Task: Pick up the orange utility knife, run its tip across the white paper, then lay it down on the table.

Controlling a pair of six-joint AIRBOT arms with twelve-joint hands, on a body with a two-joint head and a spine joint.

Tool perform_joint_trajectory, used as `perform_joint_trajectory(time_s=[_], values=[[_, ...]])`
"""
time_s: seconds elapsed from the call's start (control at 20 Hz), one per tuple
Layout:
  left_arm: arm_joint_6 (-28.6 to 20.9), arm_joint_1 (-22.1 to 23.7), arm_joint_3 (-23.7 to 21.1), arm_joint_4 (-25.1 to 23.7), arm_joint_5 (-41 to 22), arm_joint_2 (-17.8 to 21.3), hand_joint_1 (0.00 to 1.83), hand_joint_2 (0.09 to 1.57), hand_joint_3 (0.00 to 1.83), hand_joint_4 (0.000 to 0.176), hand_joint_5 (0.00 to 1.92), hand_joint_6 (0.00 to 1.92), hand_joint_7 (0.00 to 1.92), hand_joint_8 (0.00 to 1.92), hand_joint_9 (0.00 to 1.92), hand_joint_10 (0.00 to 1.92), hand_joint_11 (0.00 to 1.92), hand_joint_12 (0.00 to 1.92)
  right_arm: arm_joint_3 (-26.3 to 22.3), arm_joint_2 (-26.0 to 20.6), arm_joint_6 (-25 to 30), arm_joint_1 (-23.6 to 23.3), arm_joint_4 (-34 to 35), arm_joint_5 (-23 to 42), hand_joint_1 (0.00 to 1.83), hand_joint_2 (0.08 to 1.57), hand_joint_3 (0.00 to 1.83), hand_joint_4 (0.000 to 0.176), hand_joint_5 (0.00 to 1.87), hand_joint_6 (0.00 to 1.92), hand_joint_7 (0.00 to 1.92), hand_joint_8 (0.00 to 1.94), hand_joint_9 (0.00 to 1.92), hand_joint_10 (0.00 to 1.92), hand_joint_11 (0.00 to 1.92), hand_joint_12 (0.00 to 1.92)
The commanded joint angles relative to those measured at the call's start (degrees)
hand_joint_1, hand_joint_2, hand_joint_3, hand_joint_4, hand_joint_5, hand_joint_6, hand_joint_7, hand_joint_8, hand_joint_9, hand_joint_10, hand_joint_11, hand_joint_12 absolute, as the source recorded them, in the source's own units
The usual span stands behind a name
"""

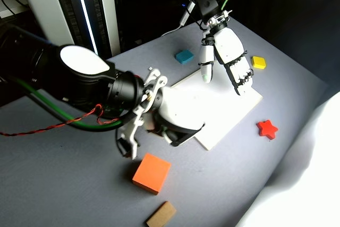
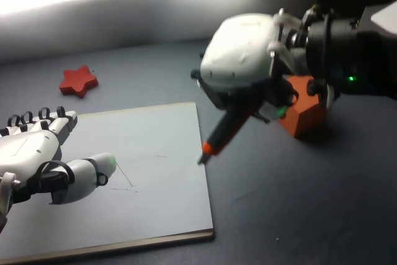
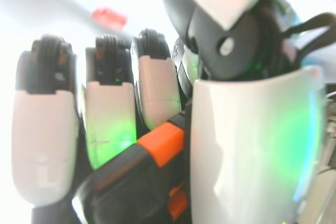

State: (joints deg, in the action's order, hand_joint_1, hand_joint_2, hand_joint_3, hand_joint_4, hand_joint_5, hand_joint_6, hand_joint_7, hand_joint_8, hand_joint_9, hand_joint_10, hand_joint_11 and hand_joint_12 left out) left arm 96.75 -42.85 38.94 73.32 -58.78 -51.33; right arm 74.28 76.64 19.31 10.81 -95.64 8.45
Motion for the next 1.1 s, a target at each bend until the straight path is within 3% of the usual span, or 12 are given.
perform_joint_trajectory(time_s=[0.0,0.05,0.1,0.2,0.35,0.45,0.5,0.6,0.7,1.05], values=[[-0.08,0.53,0.43,-3.05,-4.46,0.09,0.01,1.31,0.00,0.000,0.00,0.00,0.00,0.00,0.00,0.00,0.00,0.12,0.09,-0.21,-0.28,-1.04,1.73,1.64,1.56,0.96,0.87,0.176,1.64,1.92,1.89,1.94,1.92,1.92,1.92,1.92],[-0.09,0.53,0.52,-3.02,-4.46,0.09,0.01,1.31,0.00,0.000,0.00,0.00,0.00,0.00,0.00,0.00,0.00,0.12,1.15,-0.08,-2.04,-1.31,2.53,6.87,1.56,0.96,0.87,0.176,1.64,1.92,1.89,1.94,1.92,1.92,1.92,1.92],[-0.17,0.53,0.61,-3.02,-4.46,0.09,0.00,1.31,0.00,0.000,0.00,0.00,0.00,0.00,0.00,0.00,0.00,0.11,2.34,0.28,-7.66,-1.19,6.35,10.95,1.55,0.96,0.88,0.176,1.64,1.92,1.87,1.94,1.92,1.92,1.92,1.92],[-0.34,0.56,0.72,-3.02,-4.46,0.09,0.00,1.31,0.00,0.000,0.00,0.00,0.00,0.00,0.00,0.00,0.00,0.13,4.56,1.61,-24.23,-0.14,16.60,14.40,1.55,0.95,0.89,0.176,1.63,1.92,1.86,1.94,1.92,1.92,1.92,1.92],[-0.34,0.72,1.15,-3.01,-4.46,0.10,0.00,1.31,0.00,0.000,0.00,0.00,0.00,0.00,0.00,0.00,0.00,0.16,5.05,3.76,-59.95,2.81,47.36,14.34,1.54,0.97,0.88,0.176,1.63,1.92,1.87,1.94,1.92,1.92,1.92,1.92],[-0.35,0.61,2.01,-2.71,-4.37,0.30,0.00,1.31,0.00,0.000,0.00,0.00,0.00,0.00,0.00,0.00,0.00,0.14,5.35,5.66,-79.06,5.53,64.07,19.58,1.52,0.97,0.88,0.176,1.61,1.92,1.85,1.94,1.92,1.92,1.92,1.92],[-0.36,0.35,2.52,-2.38,-4.01,0.65,0.01,1.31,0.00,0.000,0.00,0.00,0.00,0.00,0.00,0.00,0.00,0.17,5.71,6.82,-85.62,6.75,69.10,22.40,1.54,0.95,0.86,0.176,1.61,1.92,1.83,1.94,1.92,1.92,1.92,1.92],[-0.37,-0.01,3.32,-1.65,-3.64,1.30,0.02,1.31,0.00,0.000,0.00,0.00,0.00,0.00,0.00,0.00,0.00,0.22,6.10,8.48,-92.43,8.09,75.72,24.66,1.55,0.95,0.86,0.176,1.61,1.92,1.83,1.94,1.92,1.92,1.92,1.92],[-0.34,-0.21,4.84,-1.18,-2.85,2.34,0.02,1.31,0.00,0.000,0.00,0.00,0.00,0.00,0.00,0.00,0.00,0.15,7.11,10.93,-97.95,9.50,81.49,27.43,1.53,0.96,0.87,0.176,1.61,1.92,1.83,1.94,1.92,1.92,1.92,1.92],[0.05,-0.18,9.46,0.28,-0.60,3.13,0.01,1.31,0.00,0.000,0.00,0.00,0.00,0.00,0.00,0.00,0.00,0.28,8.36,15.56,-100.12,11.29,82.03,28.01,1.52,0.97,0.84,0.176,1.60,1.92,1.85,1.94,1.92,1.92,1.92,1.92]])
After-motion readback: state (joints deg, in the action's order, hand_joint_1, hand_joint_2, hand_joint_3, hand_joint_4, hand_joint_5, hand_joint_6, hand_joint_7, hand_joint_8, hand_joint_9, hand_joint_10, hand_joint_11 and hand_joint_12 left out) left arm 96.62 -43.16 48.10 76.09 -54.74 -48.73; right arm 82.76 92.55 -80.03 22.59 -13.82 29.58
